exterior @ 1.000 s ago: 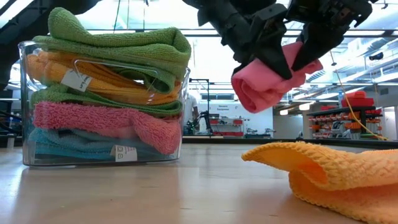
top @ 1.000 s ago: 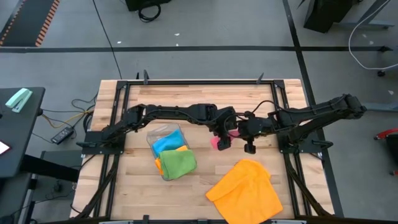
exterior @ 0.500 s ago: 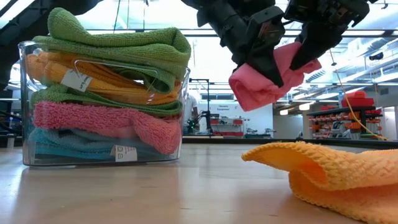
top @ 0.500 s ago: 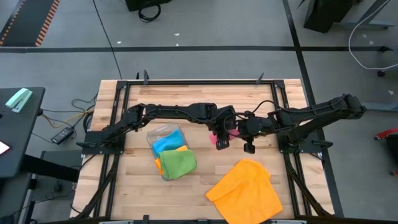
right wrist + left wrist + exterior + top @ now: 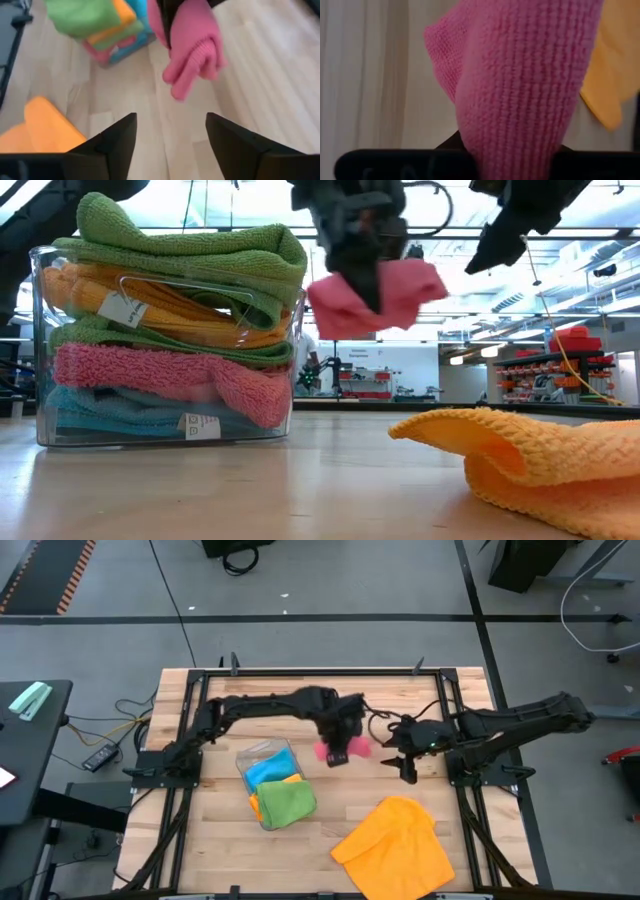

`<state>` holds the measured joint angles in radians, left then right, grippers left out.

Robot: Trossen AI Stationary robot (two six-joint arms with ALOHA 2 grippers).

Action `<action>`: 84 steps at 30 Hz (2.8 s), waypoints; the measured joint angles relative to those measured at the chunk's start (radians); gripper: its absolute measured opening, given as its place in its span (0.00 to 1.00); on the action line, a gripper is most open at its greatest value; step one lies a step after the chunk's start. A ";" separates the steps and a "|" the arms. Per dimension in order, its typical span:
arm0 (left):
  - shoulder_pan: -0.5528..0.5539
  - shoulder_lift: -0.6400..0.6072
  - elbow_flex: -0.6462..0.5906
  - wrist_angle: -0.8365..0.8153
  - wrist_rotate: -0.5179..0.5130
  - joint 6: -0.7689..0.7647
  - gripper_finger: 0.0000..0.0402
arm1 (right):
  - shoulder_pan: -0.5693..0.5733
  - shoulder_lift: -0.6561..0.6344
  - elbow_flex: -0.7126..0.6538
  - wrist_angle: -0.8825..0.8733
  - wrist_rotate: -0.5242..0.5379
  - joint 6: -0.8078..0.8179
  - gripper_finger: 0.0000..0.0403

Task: Fold microfiber towels
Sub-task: Put the pink towel into the transparent bin

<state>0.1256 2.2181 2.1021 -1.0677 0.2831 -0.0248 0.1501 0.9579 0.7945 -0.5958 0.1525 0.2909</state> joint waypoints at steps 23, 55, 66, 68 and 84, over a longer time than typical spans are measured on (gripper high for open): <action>0.129 -0.569 -0.653 -0.035 0.152 -0.078 0.08 | 0.000 -0.022 0.000 -0.003 0.132 0.023 0.63; 0.115 -0.732 -1.227 0.340 0.270 -0.369 0.11 | -0.013 -0.022 0.000 0.029 0.154 0.058 0.63; 0.110 -0.689 -1.198 0.338 0.214 -0.428 0.33 | -0.013 -0.022 0.000 0.030 0.154 0.063 0.63; 0.111 -0.690 -1.183 0.340 0.200 -0.424 0.38 | -0.013 -0.022 0.000 0.030 0.154 0.063 0.63; 0.112 -0.694 -1.019 0.139 0.094 -0.329 0.53 | -0.012 -0.022 -0.001 0.030 0.154 0.058 0.63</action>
<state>0.2373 1.5242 1.0827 -0.9291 0.3766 -0.3534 0.1379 0.9360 0.7940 -0.5655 0.3065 0.3485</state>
